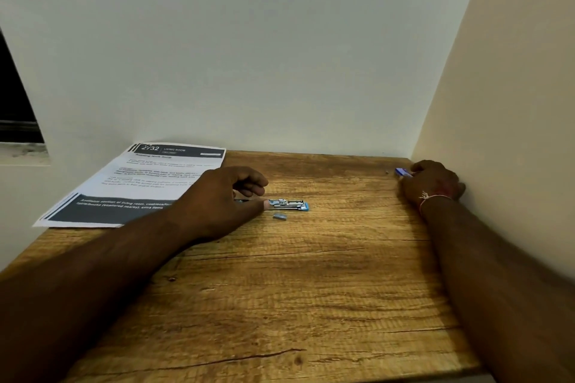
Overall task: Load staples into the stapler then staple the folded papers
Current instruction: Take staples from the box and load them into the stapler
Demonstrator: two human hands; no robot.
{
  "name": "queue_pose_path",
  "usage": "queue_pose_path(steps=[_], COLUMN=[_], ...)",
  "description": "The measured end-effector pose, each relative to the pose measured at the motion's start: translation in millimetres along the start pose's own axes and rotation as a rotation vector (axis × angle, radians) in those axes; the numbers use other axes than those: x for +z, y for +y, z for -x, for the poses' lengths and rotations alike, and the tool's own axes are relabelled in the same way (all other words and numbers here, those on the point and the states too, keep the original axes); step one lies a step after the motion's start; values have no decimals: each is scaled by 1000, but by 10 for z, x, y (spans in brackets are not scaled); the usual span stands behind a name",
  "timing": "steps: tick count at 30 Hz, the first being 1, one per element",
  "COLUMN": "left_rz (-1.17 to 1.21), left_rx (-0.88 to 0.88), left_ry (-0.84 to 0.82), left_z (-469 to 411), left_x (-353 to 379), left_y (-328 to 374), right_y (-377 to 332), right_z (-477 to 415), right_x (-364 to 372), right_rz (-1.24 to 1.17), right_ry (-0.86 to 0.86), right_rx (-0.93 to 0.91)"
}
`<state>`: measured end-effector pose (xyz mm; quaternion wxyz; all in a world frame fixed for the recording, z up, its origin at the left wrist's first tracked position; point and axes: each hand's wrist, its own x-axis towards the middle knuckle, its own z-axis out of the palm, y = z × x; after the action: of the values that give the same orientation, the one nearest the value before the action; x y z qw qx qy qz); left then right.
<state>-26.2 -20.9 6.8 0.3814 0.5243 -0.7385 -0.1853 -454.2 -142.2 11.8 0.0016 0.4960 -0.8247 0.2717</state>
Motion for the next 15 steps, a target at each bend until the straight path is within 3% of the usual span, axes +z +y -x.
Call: queue_pose_path(steps=[4,8,11,15], left_rz=[2,60,189,575], left_rx=[-12,1,0,-119], left_ry=[32,104,174,207], left_z=[1,-19,-29,-43], left_x=[-43,-65,-74,-53], left_y=[1,11,28,85], right_y=[-12,-366,-793,-1176], right_z=[26,358,768,1388], right_x=[48,-87,-138,-102], right_rz=[-272,-701,-803,-816], right_ry=[93,15,-86,-216], right_rx=[-124,-357,-610,-924])
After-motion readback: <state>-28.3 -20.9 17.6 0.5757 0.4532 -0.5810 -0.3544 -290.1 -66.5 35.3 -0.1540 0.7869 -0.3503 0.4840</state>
